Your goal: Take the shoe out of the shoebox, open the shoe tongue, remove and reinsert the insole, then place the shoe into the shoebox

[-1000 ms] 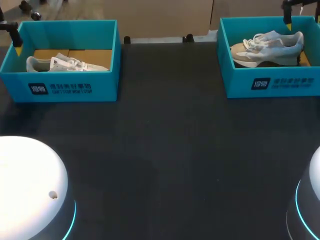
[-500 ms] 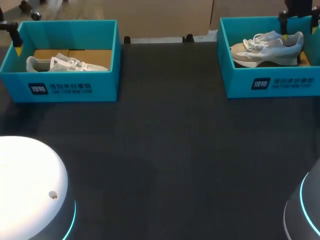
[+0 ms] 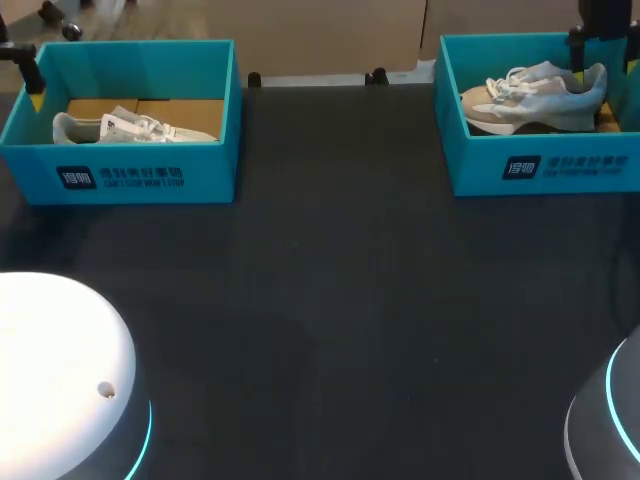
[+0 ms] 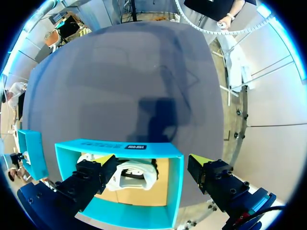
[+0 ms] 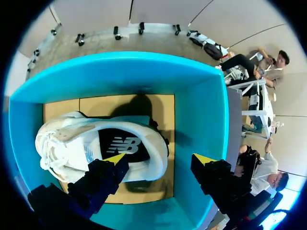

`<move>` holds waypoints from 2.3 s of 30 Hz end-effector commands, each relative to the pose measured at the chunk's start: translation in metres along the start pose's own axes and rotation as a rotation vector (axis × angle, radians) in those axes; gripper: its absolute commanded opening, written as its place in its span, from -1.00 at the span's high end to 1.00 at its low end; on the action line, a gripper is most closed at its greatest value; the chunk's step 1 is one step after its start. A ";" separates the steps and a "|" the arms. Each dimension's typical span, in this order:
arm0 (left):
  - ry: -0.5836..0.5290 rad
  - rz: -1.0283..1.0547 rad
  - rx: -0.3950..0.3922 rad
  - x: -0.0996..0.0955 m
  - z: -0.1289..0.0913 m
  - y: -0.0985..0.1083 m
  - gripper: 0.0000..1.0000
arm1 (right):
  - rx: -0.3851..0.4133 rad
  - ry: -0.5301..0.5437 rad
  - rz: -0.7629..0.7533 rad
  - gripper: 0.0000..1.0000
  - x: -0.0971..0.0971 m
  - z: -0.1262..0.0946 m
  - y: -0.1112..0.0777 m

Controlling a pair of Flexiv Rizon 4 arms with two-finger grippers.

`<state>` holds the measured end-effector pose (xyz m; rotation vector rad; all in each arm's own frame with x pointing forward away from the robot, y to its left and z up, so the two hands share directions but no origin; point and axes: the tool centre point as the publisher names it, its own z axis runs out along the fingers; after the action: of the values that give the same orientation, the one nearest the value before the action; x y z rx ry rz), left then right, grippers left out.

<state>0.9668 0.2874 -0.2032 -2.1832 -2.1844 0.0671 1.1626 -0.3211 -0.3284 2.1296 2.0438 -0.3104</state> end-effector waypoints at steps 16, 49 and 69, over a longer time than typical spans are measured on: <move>0.002 0.000 -0.001 0.000 0.000 0.000 -1.00 | 0.059 0.054 0.026 -0.50 0.000 0.038 0.010; 0.002 0.000 -0.001 0.000 0.000 0.000 -1.00 | 0.106 0.166 0.063 0.96 0.012 0.067 0.006; 0.002 0.000 -0.001 0.000 0.000 0.000 -1.00 | 0.097 0.099 0.128 1.00 0.004 0.009 0.003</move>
<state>0.9668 0.2874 -0.2032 -2.1833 -2.1844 0.0671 1.1638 -0.3208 -0.3660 2.3378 1.9626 -0.2439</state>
